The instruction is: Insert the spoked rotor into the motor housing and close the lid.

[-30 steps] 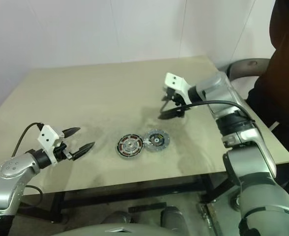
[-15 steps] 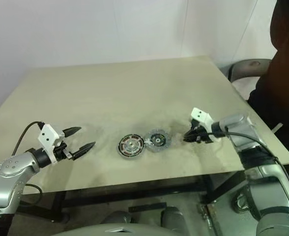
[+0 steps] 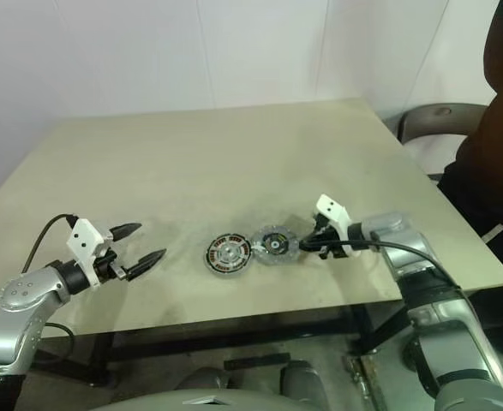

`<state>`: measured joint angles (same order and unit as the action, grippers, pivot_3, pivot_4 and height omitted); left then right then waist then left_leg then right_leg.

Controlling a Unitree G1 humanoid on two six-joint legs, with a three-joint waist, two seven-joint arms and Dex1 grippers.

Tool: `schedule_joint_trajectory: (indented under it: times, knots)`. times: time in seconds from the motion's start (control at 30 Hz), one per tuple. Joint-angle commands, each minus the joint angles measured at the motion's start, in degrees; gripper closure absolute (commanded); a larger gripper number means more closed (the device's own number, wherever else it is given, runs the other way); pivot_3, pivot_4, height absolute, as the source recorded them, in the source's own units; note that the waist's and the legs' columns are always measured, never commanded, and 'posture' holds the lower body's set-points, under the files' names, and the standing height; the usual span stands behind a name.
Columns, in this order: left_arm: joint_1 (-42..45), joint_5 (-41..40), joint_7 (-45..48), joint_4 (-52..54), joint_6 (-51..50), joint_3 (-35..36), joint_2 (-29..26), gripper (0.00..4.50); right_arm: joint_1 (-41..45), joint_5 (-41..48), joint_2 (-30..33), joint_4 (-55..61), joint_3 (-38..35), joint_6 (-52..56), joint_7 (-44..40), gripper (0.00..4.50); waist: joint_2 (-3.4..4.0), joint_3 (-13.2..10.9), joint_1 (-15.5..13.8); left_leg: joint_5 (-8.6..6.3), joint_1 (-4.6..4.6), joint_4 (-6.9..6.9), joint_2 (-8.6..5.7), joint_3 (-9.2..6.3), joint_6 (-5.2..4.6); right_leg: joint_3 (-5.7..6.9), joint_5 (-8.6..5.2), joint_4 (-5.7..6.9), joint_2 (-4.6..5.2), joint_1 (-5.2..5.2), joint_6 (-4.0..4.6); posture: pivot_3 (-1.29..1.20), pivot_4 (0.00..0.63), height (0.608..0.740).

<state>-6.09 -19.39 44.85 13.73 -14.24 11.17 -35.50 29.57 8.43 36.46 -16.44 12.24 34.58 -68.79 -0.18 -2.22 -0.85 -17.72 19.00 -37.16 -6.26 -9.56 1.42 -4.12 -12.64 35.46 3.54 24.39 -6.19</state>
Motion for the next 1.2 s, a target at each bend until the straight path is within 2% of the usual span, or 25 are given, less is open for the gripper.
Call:
schedule_joint_trajectory:
  times: [0.03,0.7,1.2]
  knots:
    - [0.6,-0.5,-0.2,1.5,0.6,0.8,-0.4,0.0,0.2,3.1,-1.0,2.5,-3.1,0.1,1.0,4.43,0.0,0.0,0.0,0.0,0.01,0.0,-0.01,0.0,0.0,0.0,0.0,-0.01,0.01,0.0,0.0,0.0,0.0,0.74]
    - [1.3,-0.5,0.3,1.2,-0.3,0.6,-1.1,0.0,5.3,11.0,-2.9,13.8,-3.6,6.4,3.5,4.43,0.0,0.0,0.1,0.0,-0.05,0.01,0.01,0.0,0.0,0.0,0.01,0.0,-0.02,-0.02,0.0,0.0,0.0,0.74]
    - [1.0,-0.5,-0.3,1.4,-0.1,0.5,-0.7,0.0,6.4,11.6,-8.3,16.5,1.6,7.6,5.0,4.43,0.0,0.0,0.1,0.0,-0.06,0.01,0.02,0.0,0.0,0.0,0.01,0.0,-0.02,-0.02,0.0,0.0,0.0,0.74]
